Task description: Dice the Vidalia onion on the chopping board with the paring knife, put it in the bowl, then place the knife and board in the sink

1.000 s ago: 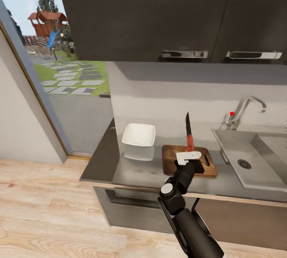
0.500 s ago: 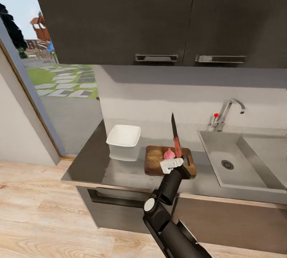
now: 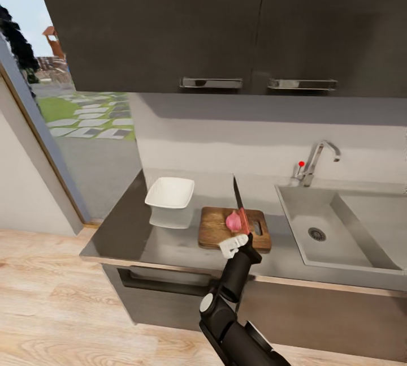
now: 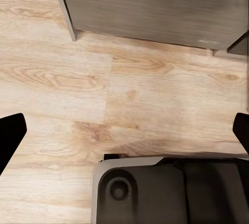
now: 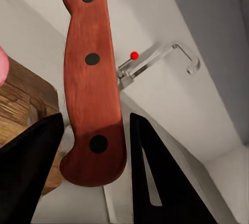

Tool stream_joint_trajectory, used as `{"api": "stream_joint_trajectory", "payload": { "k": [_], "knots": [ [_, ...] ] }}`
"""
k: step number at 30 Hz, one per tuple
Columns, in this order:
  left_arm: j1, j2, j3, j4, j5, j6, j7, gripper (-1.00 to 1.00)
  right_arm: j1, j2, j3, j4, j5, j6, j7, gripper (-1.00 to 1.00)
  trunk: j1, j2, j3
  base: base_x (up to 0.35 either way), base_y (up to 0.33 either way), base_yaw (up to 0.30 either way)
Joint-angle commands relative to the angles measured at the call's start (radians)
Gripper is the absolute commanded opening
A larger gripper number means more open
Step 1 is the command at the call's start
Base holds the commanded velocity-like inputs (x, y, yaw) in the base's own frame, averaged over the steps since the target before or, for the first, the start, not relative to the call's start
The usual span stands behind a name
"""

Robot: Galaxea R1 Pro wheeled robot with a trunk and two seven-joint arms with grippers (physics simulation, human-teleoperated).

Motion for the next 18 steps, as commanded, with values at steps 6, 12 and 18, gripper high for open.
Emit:
{"api": "stream_joint_trajectory", "payload": {
  "k": [6,12,18],
  "knots": [
    [0.000,0.001,-0.004,0.005,0.006,-0.003,0.007,1.00,-0.001,0.003,0.004,0.034,0.004,0.008,-0.002,-1.00,0.001,-0.002,-0.002,0.000,-0.154,0.000],
    [0.000,0.001,-0.004,0.008,0.006,-0.003,0.007,1.00,-0.001,0.004,0.047,0.049,0.003,0.008,-0.001,-1.00,0.001,-0.002,-0.002,0.000,-0.015,0.000],
    [0.000,0.001,-0.004,0.009,0.006,-0.003,0.007,1.00,-0.001,0.007,0.056,0.068,0.003,0.007,0.001,-1.00,0.001,-0.002,-0.002,0.000,0.000,0.000]
  ]
}}
